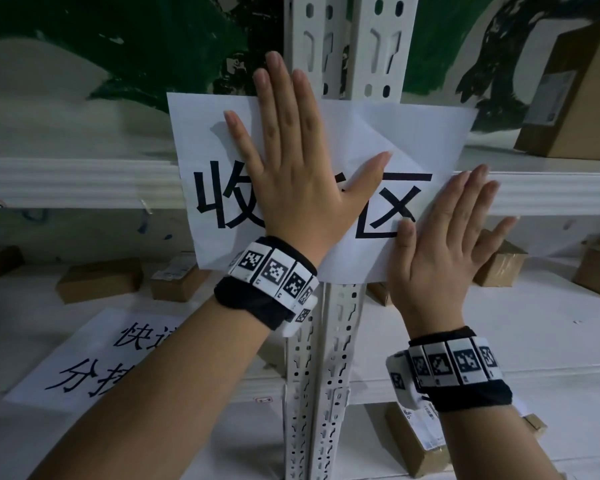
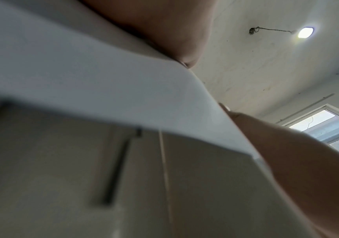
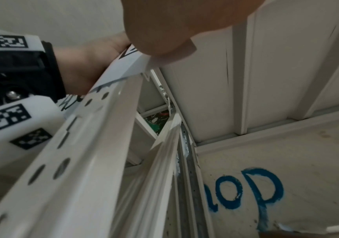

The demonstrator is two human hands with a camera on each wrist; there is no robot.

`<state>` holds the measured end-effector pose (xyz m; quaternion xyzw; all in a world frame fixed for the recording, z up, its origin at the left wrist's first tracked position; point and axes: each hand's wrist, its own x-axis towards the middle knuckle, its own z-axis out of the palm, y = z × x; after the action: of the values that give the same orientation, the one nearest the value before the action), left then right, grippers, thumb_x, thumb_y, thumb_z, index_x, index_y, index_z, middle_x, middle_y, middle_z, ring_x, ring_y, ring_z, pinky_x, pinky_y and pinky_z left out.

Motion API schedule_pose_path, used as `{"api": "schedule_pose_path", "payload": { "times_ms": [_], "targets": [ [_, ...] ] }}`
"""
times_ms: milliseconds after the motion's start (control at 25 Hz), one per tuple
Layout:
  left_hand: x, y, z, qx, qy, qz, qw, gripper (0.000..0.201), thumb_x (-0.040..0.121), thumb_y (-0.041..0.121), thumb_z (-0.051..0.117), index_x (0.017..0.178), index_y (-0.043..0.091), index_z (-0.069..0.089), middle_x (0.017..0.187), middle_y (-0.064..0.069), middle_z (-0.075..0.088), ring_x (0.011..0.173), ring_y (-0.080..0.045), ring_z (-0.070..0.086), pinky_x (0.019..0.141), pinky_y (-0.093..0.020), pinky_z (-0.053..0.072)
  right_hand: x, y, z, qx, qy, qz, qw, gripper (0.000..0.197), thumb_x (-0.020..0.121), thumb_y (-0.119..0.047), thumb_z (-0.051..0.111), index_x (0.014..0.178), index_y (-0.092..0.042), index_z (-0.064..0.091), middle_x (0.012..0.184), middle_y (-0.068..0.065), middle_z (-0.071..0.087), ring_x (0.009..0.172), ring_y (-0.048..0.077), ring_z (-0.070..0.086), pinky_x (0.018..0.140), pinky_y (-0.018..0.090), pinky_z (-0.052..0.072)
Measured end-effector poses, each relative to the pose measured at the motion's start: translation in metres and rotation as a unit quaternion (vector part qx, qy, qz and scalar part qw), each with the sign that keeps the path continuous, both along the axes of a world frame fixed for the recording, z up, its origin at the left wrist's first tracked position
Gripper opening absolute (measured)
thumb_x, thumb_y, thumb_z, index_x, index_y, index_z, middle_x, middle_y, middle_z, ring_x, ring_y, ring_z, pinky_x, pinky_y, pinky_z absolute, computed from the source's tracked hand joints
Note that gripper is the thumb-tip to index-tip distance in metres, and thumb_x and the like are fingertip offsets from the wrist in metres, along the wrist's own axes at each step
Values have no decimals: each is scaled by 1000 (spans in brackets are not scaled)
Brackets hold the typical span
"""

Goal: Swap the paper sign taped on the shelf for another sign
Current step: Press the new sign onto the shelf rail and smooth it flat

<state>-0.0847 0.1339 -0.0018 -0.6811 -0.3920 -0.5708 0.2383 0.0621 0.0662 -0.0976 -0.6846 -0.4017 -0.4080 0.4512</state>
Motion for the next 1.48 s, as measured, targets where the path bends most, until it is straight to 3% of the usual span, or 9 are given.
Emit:
{"api": "schedule_pose_path", "payload": {
  "times_ms": [120, 440, 560, 640, 800, 920, 1120, 1320, 1480],
  "targets": [
    [-7, -1, 2, -10, 8, 2, 1000, 116, 93, 87, 32, 162, -4, 22, 171, -27, 18, 161, -40, 15, 127, -68, 2, 4, -5, 1, -16, 1, -29, 999, 85, 107, -59, 13, 168, 0, 9, 176, 22, 7, 165, 42, 7, 126, 74, 8],
    [-75, 24, -7, -86, 6, 75, 993, 128, 84, 99, 21, 166, 2, 9, 174, -23, 4, 163, -35, 4, 122, -76, 1, -18, -5, 6, -1, 85, 10, 996, 86, 108, -63, 29, 170, -13, -4, 175, 25, -12, 163, 45, -13, 126, 73, -5],
    [-68, 20, -7, -85, -6, 67, 994, 127, 86, 97, 23, 165, -2, 9, 174, -25, 5, 163, -38, 5, 123, -74, 1, -42, 0, 19, 40, 140, 33, 989, 90, 110, -60, 36, 168, -5, -6, 173, 28, -17, 161, 47, -17, 127, 71, -7],
    [-64, 18, -11, -73, -12, 55, 996, 120, 93, 90, 26, 164, -6, 10, 172, -28, 7, 162, -41, 6, 125, -71, 3, -57, 2, 33, 84, 114, 22, 990, 84, 112, -44, 44, 166, 4, 1, 171, 35, -8, 160, 53, -9, 128, 71, -5],
    [-59, 17, -18, -63, -16, 44, 997, 113, 98, 83, 28, 163, -7, 11, 172, -30, 6, 162, -42, 6, 127, -68, 5, -56, 14, 58, 55, -84, 65, 993, 62, 111, -15, 43, 163, 9, 20, 170, 35, 15, 159, 54, 12, 131, 62, 1],
    [-66, 24, -21, -42, -22, 17, 999, 106, 101, 76, 32, 163, -7, 13, 172, -30, 9, 162, -41, 8, 129, -65, 4, -38, 19, 59, 25, -147, 51, 988, 65, 112, -34, 34, 163, 5, 27, 171, 28, 24, 161, 43, 22, 133, 59, 14],
    [-94, 42, -25, -15, -49, -1, 999, 93, 106, 62, 32, 162, -9, 12, 171, -31, 10, 162, -42, 9, 131, -58, 6, -11, 8, 55, 21, -136, 45, 990, 83, 110, -53, 26, 163, 10, 22, 171, 31, 20, 161, 44, 20, 133, 56, 17],
    [-106, 48, -29, -8, -66, 1, 998, 94, 103, 58, 37, 161, -13, 14, 169, -35, 12, 160, -47, 10, 131, -56, 2, 0, 0, 51, 1, -112, 2, 994, 94, 105, -63, 25, 163, 10, 15, 172, 33, 14, 162, 47, 14, 132, 60, 12],
    [-101, 35, -25, -55, -72, 27, 996, 100, 105, 68, 36, 162, -10, 10, 169, -37, 5, 160, -49, 5, 131, -59, 3, -13, -4, 55, -31, -74, -12, 997, 98, 106, -68, 32, 166, 6, 7, 174, 31, 4, 163, 48, 5, 130, 66, 7]
  ]
}}
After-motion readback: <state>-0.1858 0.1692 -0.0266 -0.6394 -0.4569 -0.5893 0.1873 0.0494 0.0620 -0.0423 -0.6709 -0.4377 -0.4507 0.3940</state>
